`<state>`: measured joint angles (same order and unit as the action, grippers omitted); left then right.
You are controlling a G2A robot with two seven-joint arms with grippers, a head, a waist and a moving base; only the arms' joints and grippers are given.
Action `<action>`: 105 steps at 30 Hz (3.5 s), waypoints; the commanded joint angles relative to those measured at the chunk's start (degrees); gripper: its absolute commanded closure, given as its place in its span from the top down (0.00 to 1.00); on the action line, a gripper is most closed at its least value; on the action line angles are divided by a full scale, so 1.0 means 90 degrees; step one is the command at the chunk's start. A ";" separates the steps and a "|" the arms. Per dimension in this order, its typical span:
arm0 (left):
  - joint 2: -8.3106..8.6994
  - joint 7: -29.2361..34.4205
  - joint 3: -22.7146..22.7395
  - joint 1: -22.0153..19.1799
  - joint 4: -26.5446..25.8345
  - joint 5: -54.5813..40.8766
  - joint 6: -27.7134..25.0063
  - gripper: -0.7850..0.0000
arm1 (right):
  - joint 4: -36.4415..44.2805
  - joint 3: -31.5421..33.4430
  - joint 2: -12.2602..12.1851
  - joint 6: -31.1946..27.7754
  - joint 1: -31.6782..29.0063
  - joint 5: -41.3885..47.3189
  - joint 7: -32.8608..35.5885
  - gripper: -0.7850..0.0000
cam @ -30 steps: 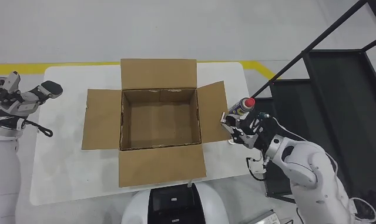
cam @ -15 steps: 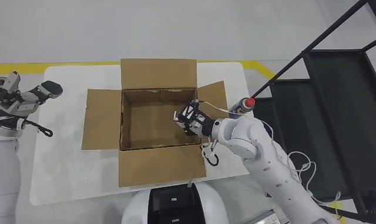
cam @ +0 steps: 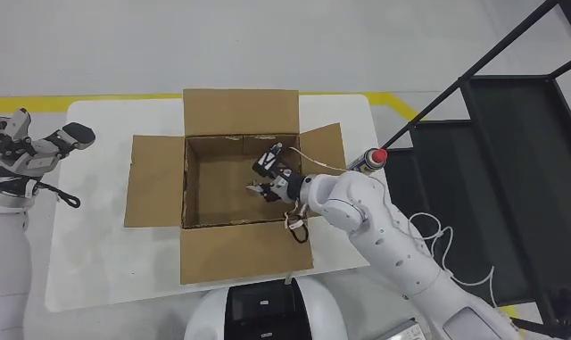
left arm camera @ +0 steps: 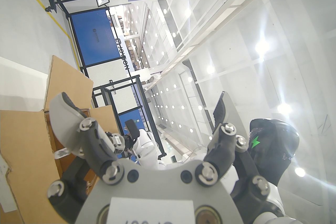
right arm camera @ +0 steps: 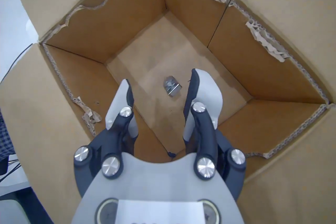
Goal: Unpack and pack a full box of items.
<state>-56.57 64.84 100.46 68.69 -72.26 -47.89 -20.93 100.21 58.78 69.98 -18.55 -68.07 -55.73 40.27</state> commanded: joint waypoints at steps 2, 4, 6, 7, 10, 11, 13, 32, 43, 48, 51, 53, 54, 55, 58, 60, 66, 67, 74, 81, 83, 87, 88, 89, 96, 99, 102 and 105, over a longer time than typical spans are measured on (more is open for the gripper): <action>0.0000 0.0000 0.0000 0.0000 0.0000 0.0000 0.0000 1.00 | 0.0596 0.0672 -0.0163 -0.0547 -0.0559 0.0128 -0.0094 1.00; 0.0000 0.0000 0.0000 0.0000 0.0000 0.0000 0.0000 1.00 | 0.1115 0.1313 -0.0299 -0.1070 -0.1131 0.0296 -0.0251 1.00; 0.0000 0.0000 0.0000 0.0000 0.0000 0.0000 0.0000 1.00 | 0.1620 0.2038 -0.0429 -0.1611 -0.1774 0.0410 -0.0411 1.00; 0.0000 0.0000 0.0000 0.0000 0.0000 0.0000 0.0000 1.00 | 0.1851 0.2410 -0.0486 -0.1863 -0.2119 0.0445 -0.0515 1.00; 0.0000 0.0000 0.0000 0.0000 0.0000 0.0000 0.0000 1.00 | 0.2324 0.3481 -0.0604 -0.2433 -0.3101 0.0564 -0.0966 1.00; 0.0000 0.0000 0.0000 0.0000 0.0000 0.0000 0.0000 1.00 | 0.2391 0.3820 -0.0626 -0.2532 -0.3399 0.0567 -0.1153 1.00; 0.0000 0.0000 0.0000 0.0000 0.0000 0.0000 0.0000 1.00 | 0.2457 0.4379 -0.0650 -0.2569 -0.3927 0.0393 -0.1485 1.00; 0.0000 0.0000 0.0000 0.0000 0.0000 0.0000 0.0000 1.00 | 0.0801 0.4435 -0.0620 -0.1472 -0.4729 -0.0632 -0.1593 1.00; 0.0000 0.0000 0.0000 0.0000 0.0000 0.0000 0.0000 1.00 | -0.0288 0.3827 -0.0616 -0.0659 -0.3580 -0.0303 -0.0436 0.47; 0.0000 0.0000 0.0000 0.0000 0.0000 0.0000 0.0000 1.00 | -0.0678 0.3565 -0.0590 -0.0189 -0.3249 -0.0309 -0.0291 0.47; 0.0000 0.0000 0.0000 0.0000 0.0000 0.0000 0.0000 1.00 | -0.0911 0.3429 -0.0572 0.0037 -0.3066 -0.0309 -0.0323 0.45; 0.0000 0.0000 0.0000 0.0000 0.0000 0.0000 0.0000 1.00 | -0.1035 0.3333 -0.0562 0.0146 -0.2967 -0.0341 -0.0339 0.44; 0.0000 0.0000 0.0000 0.0000 0.0000 0.0000 0.0000 1.00 | -0.1095 0.3297 -0.0558 0.0196 -0.2926 -0.0355 -0.0351 0.43; 0.0000 0.0000 0.0000 0.0000 0.0000 0.0000 0.0000 1.00 | -0.1149 0.3254 -0.0555 0.0256 -0.2884 -0.0407 -0.0353 0.43; 0.0000 0.0000 0.0000 0.0000 0.0000 0.0000 0.0000 1.00 | -0.1303 0.3136 -0.0543 0.0384 -0.2775 -0.0499 -0.0425 0.43; 0.0000 0.0000 0.0000 0.0000 0.0000 0.0000 0.0000 1.00 | -0.1390 0.3087 -0.0534 0.0474 -0.2713 -0.0501 -0.0509 0.44; 0.0000 0.0000 0.0000 0.0000 0.0000 0.0000 0.0000 1.00 | -0.1656 0.2927 -0.0515 0.0582 -0.2556 -0.0517 -0.0641 0.44; 0.0000 0.0000 0.0000 0.0000 0.0000 0.0000 0.0000 1.00 | -0.1697 0.2904 -0.0513 0.0596 -0.2532 -0.0529 -0.0653 0.44; 0.0000 0.0000 0.0000 0.0000 0.0000 0.0000 0.0000 1.00 | -0.1953 0.2788 -0.0496 0.0660 -0.2360 -0.0485 -0.0796 0.34; 0.0000 0.0000 0.0000 0.0000 0.0000 0.0000 0.0000 1.00 | -0.2065 0.2695 -0.0496 0.0667 -0.2250 -0.0561 -0.0830 0.00; 0.0000 0.0000 0.0000 0.0000 0.0000 0.0000 0.0000 1.00 | -0.2036 0.2708 -0.0501 0.0658 -0.2281 -0.0563 -0.0881 0.00; 0.0000 0.0000 0.0000 0.0000 0.0000 0.0000 0.0000 1.00 | -0.1799 0.2831 -0.0527 0.0601 -0.2459 -0.0543 -0.1045 0.00; 0.0000 0.0000 0.0000 0.0000 0.0000 0.0000 0.0000 1.00 | -0.1651 0.2899 -0.0539 0.0540 -0.2562 -0.0502 -0.1107 0.00; 0.0000 0.0000 0.0000 0.0000 0.0000 0.0000 0.0000 1.00 | -0.1495 0.2977 -0.0554 0.0469 -0.2692 -0.0475 -0.1142 0.00; 0.0000 0.0000 0.0000 0.0000 0.0000 0.0000 0.0000 1.00 | 0.0220 0.3771 -0.0699 -0.0192 -0.3998 -0.0546 -0.1291 0.00; 0.0000 0.0000 0.0000 0.0000 0.0000 0.0000 0.0000 1.00 | 0.0910 0.4207 -0.0729 -0.0231 -0.4473 -0.0436 -0.1488 0.00; 0.0000 0.0000 0.0000 0.0000 0.0000 0.0000 0.0000 1.00 | 0.1563 0.4618 -0.0741 -0.0199 -0.4799 -0.0262 -0.1703 0.00; 0.0000 0.0000 0.0000 0.0000 0.0000 0.0000 0.0000 1.00 | 0.2202 0.4894 -0.0743 -0.0108 -0.4947 -0.0166 -0.1814 0.00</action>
<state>-56.57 64.84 100.46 68.69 -72.26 -47.89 -20.93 118.30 102.23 63.29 -19.71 -112.37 -57.48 24.09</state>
